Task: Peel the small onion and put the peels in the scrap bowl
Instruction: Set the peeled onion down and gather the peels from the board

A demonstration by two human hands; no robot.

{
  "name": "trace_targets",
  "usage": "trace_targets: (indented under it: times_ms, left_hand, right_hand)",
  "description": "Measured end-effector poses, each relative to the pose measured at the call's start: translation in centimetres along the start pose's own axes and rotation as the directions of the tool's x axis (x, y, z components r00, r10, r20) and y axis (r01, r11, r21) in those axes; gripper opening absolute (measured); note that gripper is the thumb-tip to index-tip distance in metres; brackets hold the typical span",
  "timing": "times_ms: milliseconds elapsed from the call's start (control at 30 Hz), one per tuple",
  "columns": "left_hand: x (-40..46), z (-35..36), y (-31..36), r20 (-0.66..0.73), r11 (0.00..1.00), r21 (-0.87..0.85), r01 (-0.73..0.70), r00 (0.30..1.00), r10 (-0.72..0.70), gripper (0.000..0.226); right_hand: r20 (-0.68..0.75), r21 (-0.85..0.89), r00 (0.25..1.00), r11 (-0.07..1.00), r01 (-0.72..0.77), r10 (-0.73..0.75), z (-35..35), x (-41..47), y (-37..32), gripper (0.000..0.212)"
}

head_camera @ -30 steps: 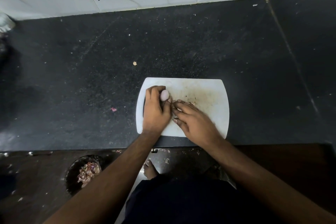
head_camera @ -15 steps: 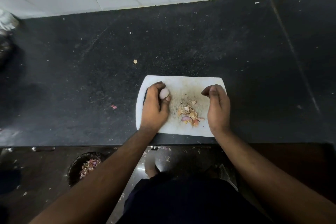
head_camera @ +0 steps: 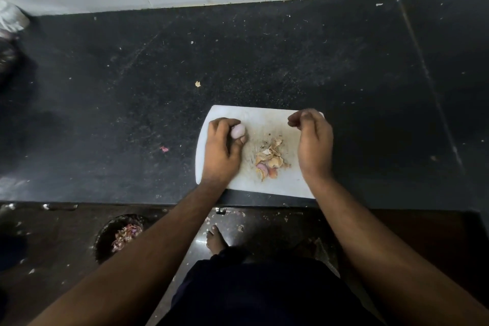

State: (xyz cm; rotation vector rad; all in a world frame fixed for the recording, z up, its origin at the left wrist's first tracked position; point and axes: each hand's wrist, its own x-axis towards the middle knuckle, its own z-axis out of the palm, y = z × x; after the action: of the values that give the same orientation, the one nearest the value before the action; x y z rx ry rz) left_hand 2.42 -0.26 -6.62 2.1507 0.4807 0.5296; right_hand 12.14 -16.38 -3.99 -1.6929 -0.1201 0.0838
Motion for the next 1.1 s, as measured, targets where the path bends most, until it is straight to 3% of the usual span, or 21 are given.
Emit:
trace_targets:
  times_ms: [100, 200, 367, 500, 600, 700, 833, 900, 1033, 1100]
  left_hand:
    - [0.0, -0.1, -0.1, -0.014, 0.999, -0.033, 0.01, 1.0, -0.011, 0.023]
    - [-0.1, 0.1, 0.1, -0.009, 0.999, -0.048, 0.016, 1.0, -0.017, 0.02]
    - [-0.2, 0.2, 0.6, -0.023, 0.994, -0.102, 0.045, 0.999, -0.048, 0.015]
    - [-0.2, 0.1, 0.7, -0.022, 0.991, -0.124, 0.051, 0.998, -0.054, 0.014]
    - [-0.1, 0.0, 0.7, -0.021, 0.99, -0.132, 0.054, 0.998, -0.057, 0.016]
    - [-0.2, 0.1, 0.4, -0.007, 0.991, -0.123, 0.042, 0.999, -0.043, 0.021]
    - [-0.1, 0.1, 0.3, -0.029, 0.992, -0.12, 0.04, 0.999, -0.044, 0.022]
    - [0.0, 0.0, 0.2, -0.05, 0.993, -0.108, 0.048, 0.997, -0.054, 0.02]
    - [-0.1, 0.0, 0.3, -0.054, 0.993, -0.09, 0.074, 0.995, -0.079, 0.017]
    - [-0.1, 0.0, 0.3, -0.052, 0.994, -0.087, 0.072, 0.996, -0.076, 0.015]
  right_hand:
    - [0.194, -0.144, 0.98, 0.986, 0.079, -0.05, -1.7, -0.1, 0.6, 0.02]
    - [0.342, -0.176, 0.932, 0.966, 0.187, -0.118, 0.3, -1.2, 0.6, 0.014]
    - [0.265, -0.13, 0.959, 0.981, 0.142, -0.103, 4.4, -3.0, -0.1, 0.016]
    - [0.17, 0.116, 0.985, 0.991, -0.06, 0.04, 3.8, -1.4, -1.2, 0.02]
    - [0.192, -0.118, 0.98, 0.99, 0.08, -0.057, 1.0, 0.2, -0.1, 0.024]
    - [0.4, -0.326, 0.906, 0.903, 0.28, -0.137, -0.5, 0.1, 1.3, 0.028]
    - [0.682, -0.288, 0.702, 0.807, 0.516, -0.206, 0.3, -1.5, 1.3, 0.034]
    - [0.731, -0.257, 0.651, 0.8, 0.542, -0.206, 0.9, -2.3, 1.2, 0.034]
    - [0.75, -0.262, 0.632, 0.792, 0.552, -0.193, 1.3, -2.7, 1.3, 0.038]
    - [0.806, -0.249, 0.563, 0.759, 0.601, -0.182, 1.1, -2.6, 1.4, 0.042]
